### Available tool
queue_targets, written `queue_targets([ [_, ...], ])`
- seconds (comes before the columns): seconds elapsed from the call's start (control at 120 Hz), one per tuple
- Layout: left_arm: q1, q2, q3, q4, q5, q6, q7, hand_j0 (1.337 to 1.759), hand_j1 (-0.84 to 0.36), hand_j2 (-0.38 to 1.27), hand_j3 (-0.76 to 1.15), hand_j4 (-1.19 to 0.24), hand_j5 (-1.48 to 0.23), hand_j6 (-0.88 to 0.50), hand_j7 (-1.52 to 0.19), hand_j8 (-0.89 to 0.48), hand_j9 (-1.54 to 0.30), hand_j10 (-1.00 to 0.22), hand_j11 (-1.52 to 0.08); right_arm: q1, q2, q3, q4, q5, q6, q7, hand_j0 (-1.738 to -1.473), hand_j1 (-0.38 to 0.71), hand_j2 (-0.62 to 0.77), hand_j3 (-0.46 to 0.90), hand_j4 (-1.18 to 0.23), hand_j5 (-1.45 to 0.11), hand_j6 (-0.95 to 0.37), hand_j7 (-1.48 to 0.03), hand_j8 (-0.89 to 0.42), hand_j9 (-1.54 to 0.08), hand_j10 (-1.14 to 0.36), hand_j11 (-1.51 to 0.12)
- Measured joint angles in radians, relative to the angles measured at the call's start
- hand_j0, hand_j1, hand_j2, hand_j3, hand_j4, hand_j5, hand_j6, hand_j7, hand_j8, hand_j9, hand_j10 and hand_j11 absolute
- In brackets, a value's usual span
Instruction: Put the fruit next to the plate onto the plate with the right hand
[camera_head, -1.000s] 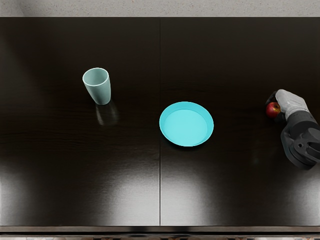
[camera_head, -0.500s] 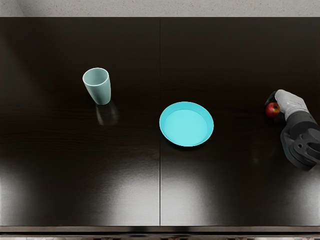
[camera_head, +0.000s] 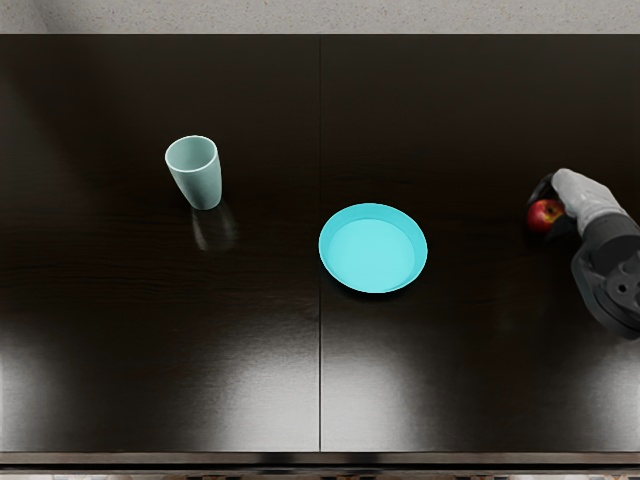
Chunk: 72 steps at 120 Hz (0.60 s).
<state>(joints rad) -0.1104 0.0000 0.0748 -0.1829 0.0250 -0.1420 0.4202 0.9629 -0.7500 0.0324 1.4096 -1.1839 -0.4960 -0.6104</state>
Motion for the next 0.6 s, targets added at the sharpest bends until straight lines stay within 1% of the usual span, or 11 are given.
queue_targets([
  [0.092, 0.000, 0.000, 0.000, 0.000, 0.000, 0.000, 0.000, 1.658, 0.34, 0.00, 0.00, -0.01, -0.01, -0.01, -0.01, -0.01, -0.01, -0.01, -0.01, 0.013, -0.026, 0.003, 0.037, 0.015, 0.002, 0.000, -1.654, 0.33, 0.33, 0.00, -0.58, -0.94, -0.40, -0.91, -0.44, -0.93, -0.69, -0.93],
  [0.308, 0.004, 0.000, -0.002, 0.004, 0.000, 0.000, 0.000, 1.658, 0.34, 0.00, 0.00, -0.01, -0.01, -0.01, -0.01, -0.01, -0.01, -0.01, -0.01, 0.045, -0.074, 0.026, 0.124, 0.054, 0.021, 0.000, -1.653, 0.35, 0.36, 0.00, -0.56, -0.95, -0.38, -0.92, -0.43, -0.94, -0.69, -0.94],
  [0.342, 0.005, 0.000, -0.003, 0.005, 0.000, 0.000, 0.000, 1.658, 0.34, 0.00, 0.00, -0.01, -0.01, -0.01, -0.01, -0.01, -0.01, -0.01, -0.01, 0.052, -0.077, 0.027, 0.133, 0.059, 0.024, 0.000, -1.653, 0.34, 0.35, 0.00, -0.56, -0.95, -0.39, -0.92, -0.43, -0.94, -0.69, -0.94],
  [0.45, 0.014, 0.000, -0.006, 0.007, 0.000, 0.000, 0.000, 1.658, 0.34, 0.00, 0.00, -0.01, -0.01, -0.01, -0.01, -0.01, -0.01, -0.01, -0.01, 0.075, -0.085, 0.029, 0.163, 0.066, 0.031, 0.000, -1.653, 0.35, 0.36, 0.00, -0.55, -0.96, -0.38, -0.92, -0.43, -0.94, -0.69, -0.94],
  [0.5, 0.025, 0.000, -0.007, 0.007, 0.000, 0.000, 0.000, 1.658, 0.34, 0.00, 0.00, -0.01, -0.01, -0.01, -0.01, -0.01, -0.01, -0.01, -0.01, 0.085, -0.091, 0.030, 0.178, 0.068, 0.034, 0.000, -1.653, 0.34, 0.34, 0.00, -0.56, -0.96, -0.39, -0.92, -0.43, -0.94, -0.69, -0.94],
  [0.6, 0.047, 0.000, -0.008, 0.008, 0.000, 0.000, 0.000, 1.658, 0.34, 0.00, 0.00, -0.01, -0.01, -0.01, -0.01, -0.01, -0.01, -0.01, -0.01, 0.108, -0.095, 0.031, 0.202, 0.092, 0.036, 0.000, -1.653, 0.35, 0.36, 0.00, -0.55, -0.96, -0.38, -0.92, -0.43, -0.94, -0.69, -0.94],
])
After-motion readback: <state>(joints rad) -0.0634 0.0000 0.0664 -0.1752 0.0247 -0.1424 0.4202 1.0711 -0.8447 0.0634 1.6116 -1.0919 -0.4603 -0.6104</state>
